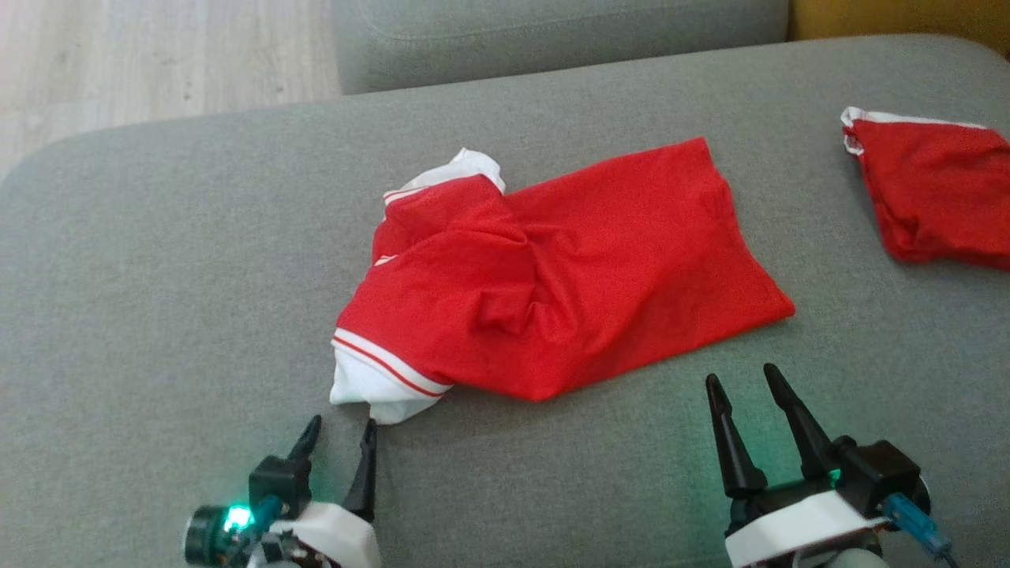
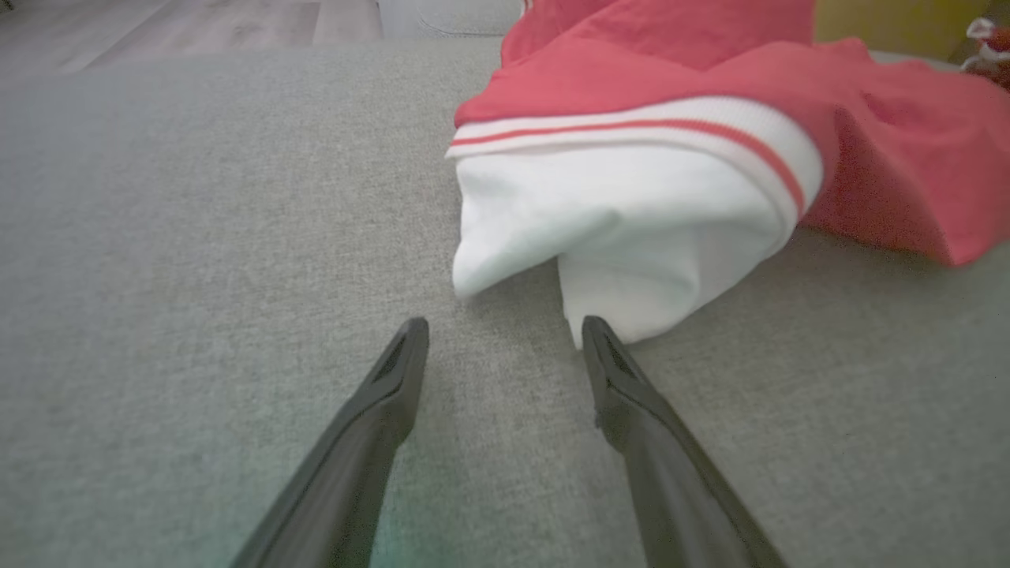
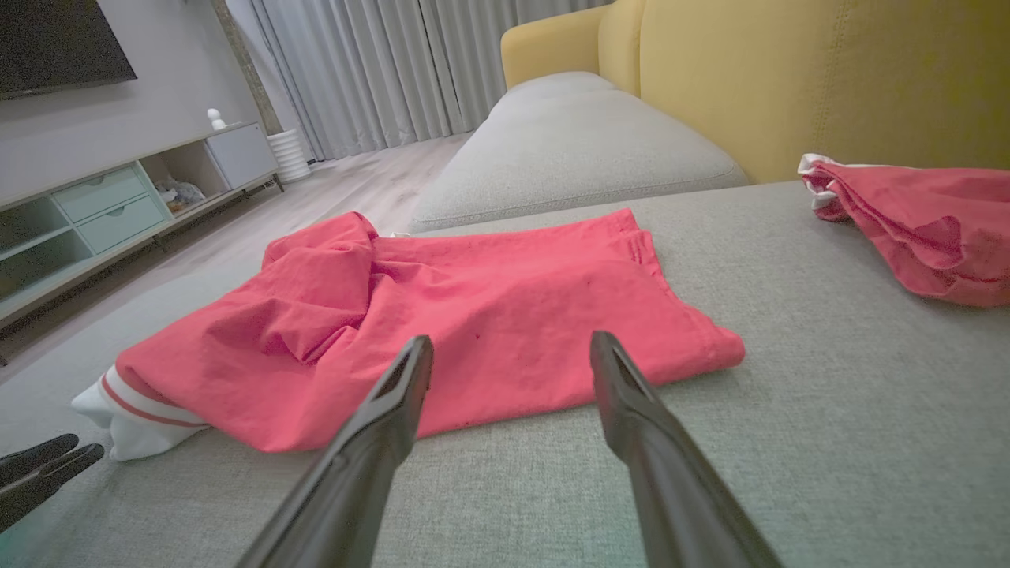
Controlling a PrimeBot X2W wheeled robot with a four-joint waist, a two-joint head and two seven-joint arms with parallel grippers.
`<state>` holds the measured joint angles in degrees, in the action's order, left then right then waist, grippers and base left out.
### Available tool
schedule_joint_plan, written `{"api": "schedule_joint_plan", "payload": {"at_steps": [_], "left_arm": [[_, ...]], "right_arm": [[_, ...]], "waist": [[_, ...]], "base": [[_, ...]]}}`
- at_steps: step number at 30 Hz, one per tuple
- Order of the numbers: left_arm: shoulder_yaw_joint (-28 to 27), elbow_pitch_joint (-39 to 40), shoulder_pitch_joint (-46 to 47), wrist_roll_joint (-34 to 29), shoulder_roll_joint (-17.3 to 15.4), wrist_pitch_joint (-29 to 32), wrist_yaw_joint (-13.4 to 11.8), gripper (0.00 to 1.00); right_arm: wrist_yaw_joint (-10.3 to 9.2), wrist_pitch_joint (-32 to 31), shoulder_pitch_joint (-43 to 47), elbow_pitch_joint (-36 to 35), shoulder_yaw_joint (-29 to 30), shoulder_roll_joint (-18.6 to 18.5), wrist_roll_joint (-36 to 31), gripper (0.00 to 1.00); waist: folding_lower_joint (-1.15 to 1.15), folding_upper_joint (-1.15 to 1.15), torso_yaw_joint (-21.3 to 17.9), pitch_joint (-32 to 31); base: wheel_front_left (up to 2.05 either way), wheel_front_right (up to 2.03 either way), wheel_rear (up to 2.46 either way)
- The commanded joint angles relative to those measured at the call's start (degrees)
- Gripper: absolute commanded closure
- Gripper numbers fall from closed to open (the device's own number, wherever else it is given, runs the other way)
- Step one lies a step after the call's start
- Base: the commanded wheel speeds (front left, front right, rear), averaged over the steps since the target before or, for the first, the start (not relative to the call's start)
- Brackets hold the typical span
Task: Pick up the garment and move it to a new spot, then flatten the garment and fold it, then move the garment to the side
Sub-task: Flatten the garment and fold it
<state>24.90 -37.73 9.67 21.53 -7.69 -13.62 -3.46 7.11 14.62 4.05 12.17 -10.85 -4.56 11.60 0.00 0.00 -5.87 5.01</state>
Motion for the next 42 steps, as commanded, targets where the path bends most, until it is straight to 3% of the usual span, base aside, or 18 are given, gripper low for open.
{"api": "schedule_joint_plan", "payload": {"at_steps": [1, 4, 9, 11, 12, 13, 14, 18, 25, 33, 37, 42], "left_arm": [[-1.1, 0.2, 3.9, -0.8, -1.5, -0.4, 0.2, 0.00], [-0.1, -3.2, 6.9, -3.1, -2.3, -0.8, -0.1, 0.00], [0.4, -7.5, 11.2, -6.7, -3.2, -1.2, -3.9, 0.00], [0.5, -8.5, 12.1, -7.3, -3.3, -1.3, -4.3, 0.00], [0.7, -9.0, 12.4, -7.5, -3.3, -1.3, -3.9, 0.15], [0.8, -9.2, 12.5, -7.5, -3.2, -1.3, -3.5, 0.87], [1.0, -9.4, 12.4, -7.6, -3.2, -1.3, -2.7, 1.00], [1.3, -4.9, 11.1, -8.3, -3.3, -1.4, -0.4, 1.00], [-0.4, 13.2, 2.5, -8.5, -3.2, -1.4, 1.0, 1.00], [1.7, 27.9, -5.0, -5.2, -3.5, 0.8, 5.8, 1.00], [6.0, 35.0, -6.6, -4.6, -5.1, 8.0, 8.4, 1.00], [13.1, 36.7, -2.9, -3.1, -2.4, 12.4, 10.2, 1.00]], "right_arm": [[0.37, 0.4, -2.6, -1.6, -1.4, -0.5, 0.0, 0.00], [0.37, 0.4, -3.2, -1.7, -1.2, -0.6, 0.0, 0.00], [0.37, 0.4, -3.8, -1.8, -1.2, -0.8, -0.1, 0.00], [0.37, 0.4, -3.9, -1.7, -1.2, -0.9, -0.1, 0.00], [0.37, 0.4, -3.9, -1.7, -1.1, -0.9, -0.1, 0.00], [0.37, 0.4, -3.9, -1.7, -1.1, -0.9, -0.1, 0.00], [0.37, 0.4, -3.9, -1.7, -1.1, -0.9, -0.1, 0.00], [0.37, 0.4, -3.4, -1.5, -0.3, -1.0, -0.1, 0.00], [0.37, 0.4, -2.0, -1.4, 0.8, -0.5, 0.2, 0.00], [0.37, 0.4, -0.6, -0.9, 0.4, 0.1, 0.4, 0.00], [0.37, 0.4, -0.3, -0.7, 0.0, 0.1, 0.3, 0.00], [0.37, 0.4, -1.2, -0.6, -1.3, -0.1, 0.2, 0.00]], "waist": [[0.00, 0.00, -0.6, 0.7], [0.00, 0.00, -0.9, 1.6], [0.00, 0.00, -1.3, 2.7], [0.00, 0.00, -1.4, 3.0], [0.00, 0.00, -1.4, 3.1], [0.00, 0.00, -1.4, 3.1], [0.00, 0.00, -1.4, 3.0], [0.00, 0.00, -0.6, 2.4], [0.00, 0.00, 2.9, 1.1], [0.00, 0.00, 6.7, -1.6], [0.00, 0.00, 7.4, -2.7], [0.00, 0.00, 6.4, -2.0]], "base": [[0.00, 0.00, 0.00], [0.00, 0.00, 0.00], [0.00, 0.00, 0.00], [0.00, 0.00, 0.00], [0.00, 0.00, 0.00], [0.00, 0.00, 0.00], [0.00, 0.00, 0.00], [0.00, 0.00, 0.00], [0.00, 0.00, 0.00], [0.00, 0.00, 0.00], [0.00, 0.00, 0.00], [0.00, 0.00, 0.00]]}}
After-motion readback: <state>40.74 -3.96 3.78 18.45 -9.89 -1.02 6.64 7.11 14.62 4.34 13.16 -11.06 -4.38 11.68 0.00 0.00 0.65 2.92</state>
